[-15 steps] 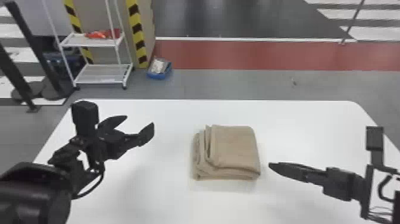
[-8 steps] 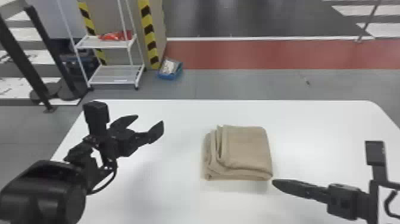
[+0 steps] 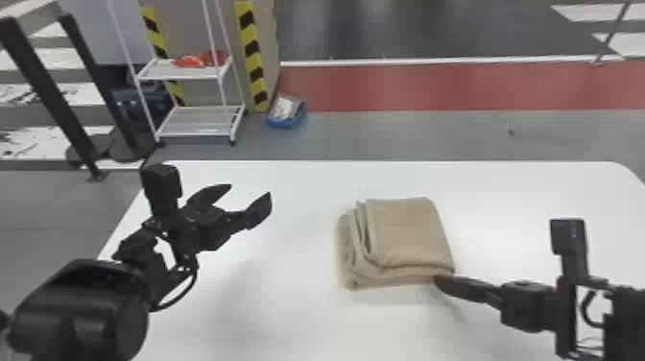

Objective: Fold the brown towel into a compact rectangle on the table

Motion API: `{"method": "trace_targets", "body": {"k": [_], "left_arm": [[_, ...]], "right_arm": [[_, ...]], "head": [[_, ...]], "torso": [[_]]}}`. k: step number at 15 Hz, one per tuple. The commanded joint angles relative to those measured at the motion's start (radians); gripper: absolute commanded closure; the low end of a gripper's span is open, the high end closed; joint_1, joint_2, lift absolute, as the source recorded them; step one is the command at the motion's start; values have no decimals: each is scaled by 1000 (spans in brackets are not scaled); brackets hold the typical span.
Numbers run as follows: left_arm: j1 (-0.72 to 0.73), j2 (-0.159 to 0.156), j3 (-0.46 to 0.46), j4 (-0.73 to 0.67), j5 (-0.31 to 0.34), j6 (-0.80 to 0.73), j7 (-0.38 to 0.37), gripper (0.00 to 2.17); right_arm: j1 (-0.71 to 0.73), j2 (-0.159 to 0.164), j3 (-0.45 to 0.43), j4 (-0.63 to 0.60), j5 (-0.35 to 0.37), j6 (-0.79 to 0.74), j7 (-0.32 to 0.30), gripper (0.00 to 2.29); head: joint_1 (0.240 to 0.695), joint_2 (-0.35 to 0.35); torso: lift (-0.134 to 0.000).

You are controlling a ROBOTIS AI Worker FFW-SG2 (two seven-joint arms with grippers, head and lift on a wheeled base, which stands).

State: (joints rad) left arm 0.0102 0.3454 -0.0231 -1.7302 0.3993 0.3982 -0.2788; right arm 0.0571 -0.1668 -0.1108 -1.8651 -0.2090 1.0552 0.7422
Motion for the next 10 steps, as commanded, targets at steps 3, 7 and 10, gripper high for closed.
{"method": "trace_targets", "body": {"k": [3,7,10], "left_arm": [[2,0,-9,-5,7,0,-5,90],[16,-2,-28,-20,7,0,-5,90],[16,-13,-37,-3,6,-9,-2,90]], "right_arm": [[-211,23,5,244,10,-114,-41,1851],[-329,29,11,402,16,-188,-30,1848],[-204,20,-109,299,-64,-191,42,1848]], "head": [[695,74],[695,51],[695,42]], "torso": [[-124],[-124],[-124]]}}
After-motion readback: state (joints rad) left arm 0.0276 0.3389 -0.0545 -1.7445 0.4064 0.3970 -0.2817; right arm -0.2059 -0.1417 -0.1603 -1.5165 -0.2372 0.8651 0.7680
